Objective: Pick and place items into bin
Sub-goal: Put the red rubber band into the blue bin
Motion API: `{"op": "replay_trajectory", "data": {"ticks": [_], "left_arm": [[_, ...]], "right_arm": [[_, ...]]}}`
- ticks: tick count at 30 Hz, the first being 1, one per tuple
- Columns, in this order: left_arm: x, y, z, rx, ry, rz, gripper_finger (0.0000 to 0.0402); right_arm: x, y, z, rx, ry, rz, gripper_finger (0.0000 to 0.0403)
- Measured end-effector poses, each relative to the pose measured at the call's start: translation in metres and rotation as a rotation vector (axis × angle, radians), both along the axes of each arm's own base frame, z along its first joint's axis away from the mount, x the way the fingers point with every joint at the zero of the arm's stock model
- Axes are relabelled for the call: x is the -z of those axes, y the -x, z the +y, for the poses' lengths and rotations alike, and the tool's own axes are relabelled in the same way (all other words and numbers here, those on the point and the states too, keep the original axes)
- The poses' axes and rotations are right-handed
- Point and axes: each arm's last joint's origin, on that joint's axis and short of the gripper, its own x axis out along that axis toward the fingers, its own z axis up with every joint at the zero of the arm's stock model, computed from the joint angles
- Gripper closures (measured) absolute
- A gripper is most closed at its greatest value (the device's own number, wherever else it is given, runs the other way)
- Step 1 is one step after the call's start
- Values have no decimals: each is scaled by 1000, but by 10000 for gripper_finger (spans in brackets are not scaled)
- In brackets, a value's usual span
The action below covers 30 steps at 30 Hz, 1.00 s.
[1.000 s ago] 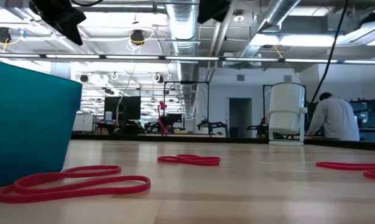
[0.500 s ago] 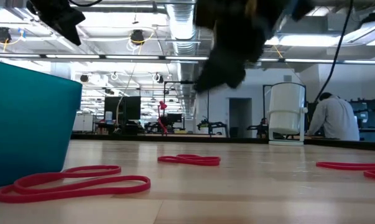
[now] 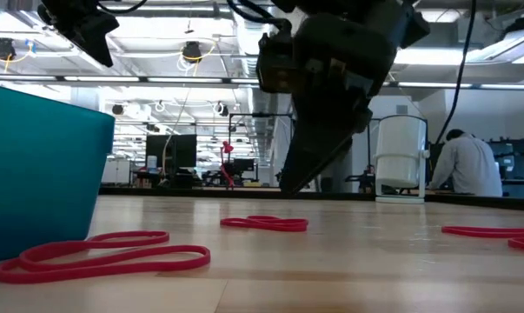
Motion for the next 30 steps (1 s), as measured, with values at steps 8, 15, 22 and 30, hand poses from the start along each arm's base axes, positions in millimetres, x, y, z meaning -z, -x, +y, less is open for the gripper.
{"op": "replay_trajectory", "data": {"ticks": [8,15,22,30], "left_arm": [[0,0,0,-3,1,-6,317],[0,0,0,-4,1,-7,317],[0,0,0,-4,1,-7,317],[0,0,0,-4,1,-6,317]], "right_arm": [[13,2,12,65,15,32,308],[25,-1,14,100,20,51,308],[37,-3,7,220,-27,105,308],[35,-5,2,210,-43,96,357]]}}
